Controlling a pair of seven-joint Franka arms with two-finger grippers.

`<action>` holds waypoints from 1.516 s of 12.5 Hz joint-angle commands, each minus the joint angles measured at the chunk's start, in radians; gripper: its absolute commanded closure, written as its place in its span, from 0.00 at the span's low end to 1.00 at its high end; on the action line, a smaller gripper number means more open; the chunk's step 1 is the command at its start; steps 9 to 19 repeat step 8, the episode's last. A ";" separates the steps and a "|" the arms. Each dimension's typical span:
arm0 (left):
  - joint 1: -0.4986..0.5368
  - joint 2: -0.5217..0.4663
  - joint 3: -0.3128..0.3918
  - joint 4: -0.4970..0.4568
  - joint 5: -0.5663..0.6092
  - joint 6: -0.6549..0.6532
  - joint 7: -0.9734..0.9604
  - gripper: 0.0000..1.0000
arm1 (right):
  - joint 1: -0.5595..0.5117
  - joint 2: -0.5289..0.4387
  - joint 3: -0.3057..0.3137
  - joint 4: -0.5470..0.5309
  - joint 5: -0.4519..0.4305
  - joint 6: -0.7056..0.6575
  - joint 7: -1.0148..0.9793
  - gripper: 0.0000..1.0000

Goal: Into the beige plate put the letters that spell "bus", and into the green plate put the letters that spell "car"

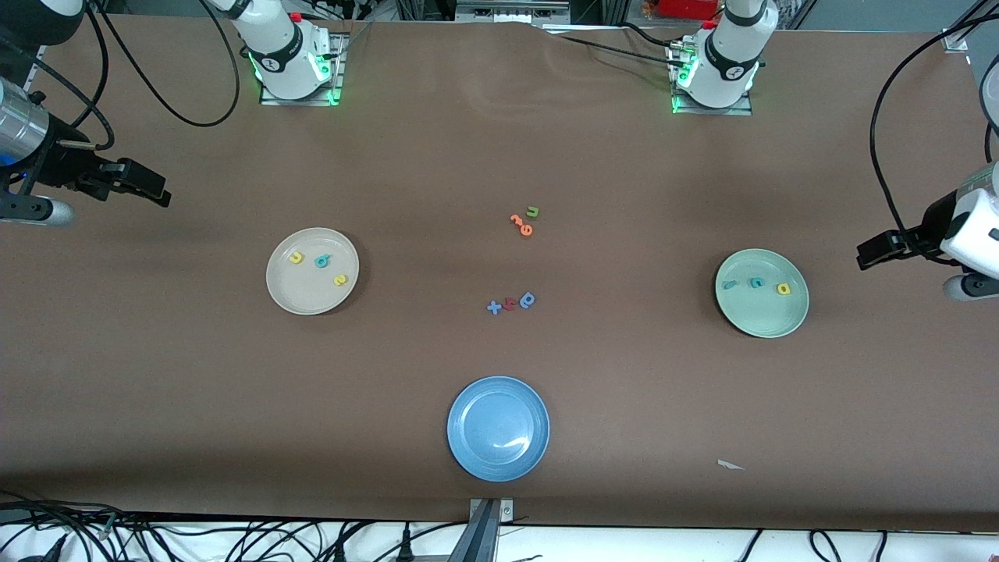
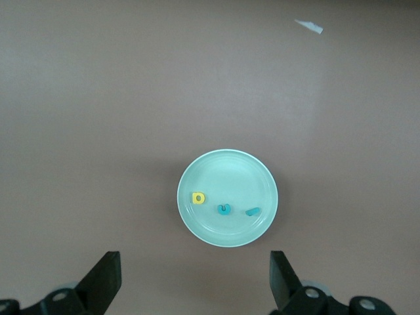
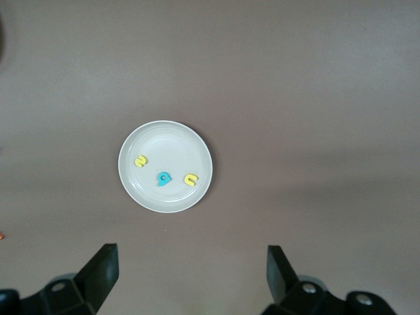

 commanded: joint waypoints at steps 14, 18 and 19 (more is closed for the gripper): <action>0.012 -0.025 -0.012 0.030 0.015 -0.079 0.012 0.00 | -0.010 -0.011 0.009 -0.009 -0.008 0.003 0.000 0.00; 0.012 -0.025 -0.012 0.030 0.015 -0.079 0.012 0.00 | -0.010 -0.011 0.009 -0.009 -0.008 0.003 0.000 0.00; 0.012 -0.025 -0.012 0.030 0.015 -0.079 0.012 0.00 | -0.010 -0.011 0.009 -0.009 -0.008 0.003 0.000 0.00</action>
